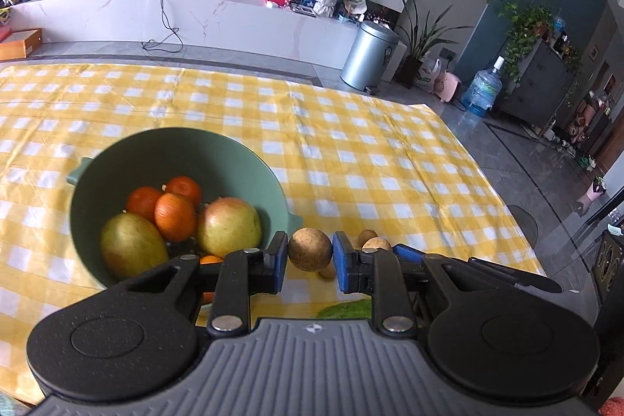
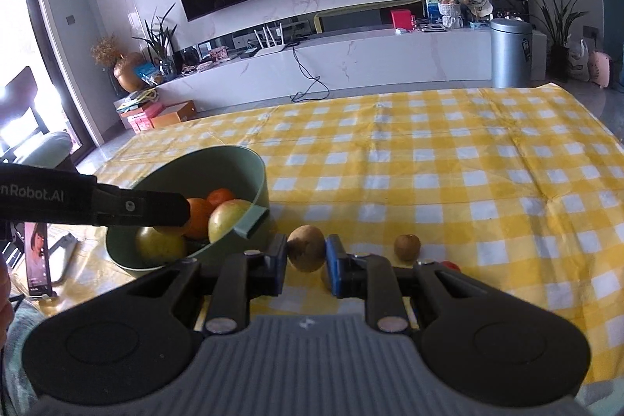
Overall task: Organize fruits
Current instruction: 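Carry both kiwis into the green colander and open both tools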
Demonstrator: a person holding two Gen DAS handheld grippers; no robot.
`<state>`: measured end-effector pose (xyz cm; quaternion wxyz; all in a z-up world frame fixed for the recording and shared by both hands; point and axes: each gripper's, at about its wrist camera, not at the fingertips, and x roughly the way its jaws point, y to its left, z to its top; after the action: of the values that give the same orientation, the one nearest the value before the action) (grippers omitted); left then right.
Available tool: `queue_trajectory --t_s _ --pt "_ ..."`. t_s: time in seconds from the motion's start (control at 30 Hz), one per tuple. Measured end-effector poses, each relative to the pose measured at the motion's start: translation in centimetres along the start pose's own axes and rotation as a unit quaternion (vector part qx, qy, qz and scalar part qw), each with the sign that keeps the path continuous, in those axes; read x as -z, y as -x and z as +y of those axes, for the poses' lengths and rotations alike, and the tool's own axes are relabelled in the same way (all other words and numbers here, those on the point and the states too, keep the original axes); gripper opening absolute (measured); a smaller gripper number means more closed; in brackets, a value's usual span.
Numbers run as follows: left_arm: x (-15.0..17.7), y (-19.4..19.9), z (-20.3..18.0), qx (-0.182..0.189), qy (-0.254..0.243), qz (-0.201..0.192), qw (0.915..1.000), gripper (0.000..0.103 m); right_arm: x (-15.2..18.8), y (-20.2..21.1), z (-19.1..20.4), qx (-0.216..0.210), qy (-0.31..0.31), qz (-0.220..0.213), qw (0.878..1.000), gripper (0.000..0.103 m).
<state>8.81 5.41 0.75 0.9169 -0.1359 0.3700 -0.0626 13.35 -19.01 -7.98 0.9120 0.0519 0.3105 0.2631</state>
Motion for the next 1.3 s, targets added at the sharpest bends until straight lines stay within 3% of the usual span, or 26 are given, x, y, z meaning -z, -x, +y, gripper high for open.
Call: queue_trajectory --t_s 0.23,0.53,0.93,1.3 --pt "-0.8 0.9 3.0 -0.010 0.033 -0.006 0.9994 0.027 -1.3 -0.2 4.4 -0.048 0.049 -0.003 0.998 0.017" --pt "-0.9 0.1 6.3 -0.018 0.071 0.015 0.9972 0.027 -2.0 -3.2 8.4 -0.052 0.125 0.033 0.990 0.017" --pt "0.1 -2.8 8.6 -0.027 0.093 0.063 0.9933 0.027 -1.6 -6.6 9.9 -0.041 0.176 0.100 0.978 0.017" --pt "0.9 -4.2 9.8 -0.027 0.112 0.088 0.9894 0.027 -1.5 -7.3 10.1 -0.044 0.174 0.106 0.978 0.017"
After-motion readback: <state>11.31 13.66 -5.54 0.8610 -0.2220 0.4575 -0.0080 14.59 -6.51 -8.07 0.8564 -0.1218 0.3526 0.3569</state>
